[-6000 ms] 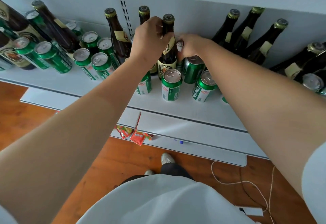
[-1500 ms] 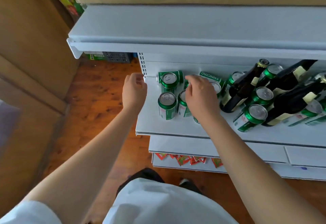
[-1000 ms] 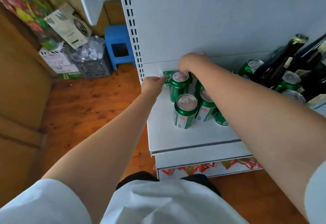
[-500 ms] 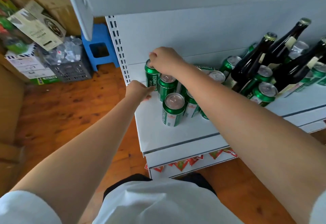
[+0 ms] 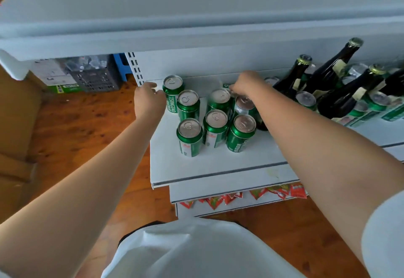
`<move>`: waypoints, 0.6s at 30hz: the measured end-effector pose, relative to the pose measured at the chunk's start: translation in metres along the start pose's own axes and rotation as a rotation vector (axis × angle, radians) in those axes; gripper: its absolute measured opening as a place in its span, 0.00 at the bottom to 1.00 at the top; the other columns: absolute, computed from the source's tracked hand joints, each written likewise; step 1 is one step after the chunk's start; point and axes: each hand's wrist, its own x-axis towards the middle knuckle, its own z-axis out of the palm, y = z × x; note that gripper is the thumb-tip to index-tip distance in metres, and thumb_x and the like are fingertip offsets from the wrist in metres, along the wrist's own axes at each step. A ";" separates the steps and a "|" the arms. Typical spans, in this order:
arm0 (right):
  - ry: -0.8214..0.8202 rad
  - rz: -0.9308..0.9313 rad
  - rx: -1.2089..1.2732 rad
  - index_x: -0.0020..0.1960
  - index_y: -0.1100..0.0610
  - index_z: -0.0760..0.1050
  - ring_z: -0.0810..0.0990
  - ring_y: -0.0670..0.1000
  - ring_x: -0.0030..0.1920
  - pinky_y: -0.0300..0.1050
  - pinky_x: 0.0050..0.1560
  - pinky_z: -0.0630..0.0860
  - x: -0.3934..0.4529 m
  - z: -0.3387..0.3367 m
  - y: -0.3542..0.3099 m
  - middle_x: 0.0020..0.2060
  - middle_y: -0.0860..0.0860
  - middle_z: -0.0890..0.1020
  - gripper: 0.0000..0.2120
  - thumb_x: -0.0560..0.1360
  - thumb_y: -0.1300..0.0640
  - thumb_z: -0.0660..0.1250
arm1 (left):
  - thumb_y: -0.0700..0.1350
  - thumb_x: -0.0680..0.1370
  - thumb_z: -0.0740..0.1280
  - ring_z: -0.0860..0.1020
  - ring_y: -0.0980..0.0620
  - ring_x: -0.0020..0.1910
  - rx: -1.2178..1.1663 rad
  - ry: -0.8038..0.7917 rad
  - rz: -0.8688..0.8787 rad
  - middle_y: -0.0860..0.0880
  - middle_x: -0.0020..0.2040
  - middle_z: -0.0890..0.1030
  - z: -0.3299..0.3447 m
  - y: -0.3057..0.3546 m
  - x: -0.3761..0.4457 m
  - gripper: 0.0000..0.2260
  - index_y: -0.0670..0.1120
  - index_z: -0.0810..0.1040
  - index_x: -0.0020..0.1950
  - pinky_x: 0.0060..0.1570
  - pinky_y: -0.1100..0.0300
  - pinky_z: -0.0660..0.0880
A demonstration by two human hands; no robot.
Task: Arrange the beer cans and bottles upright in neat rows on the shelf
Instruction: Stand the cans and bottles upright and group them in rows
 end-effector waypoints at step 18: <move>-0.358 -0.225 -0.280 0.52 0.64 0.72 0.69 0.54 0.32 0.45 0.40 0.69 0.015 -0.028 -0.037 0.36 0.57 0.72 0.07 0.81 0.60 0.59 | 0.38 0.79 0.60 0.73 0.68 0.41 0.034 0.216 0.347 0.51 0.54 0.76 0.006 0.066 -0.060 0.13 0.50 0.82 0.53 0.40 0.77 0.68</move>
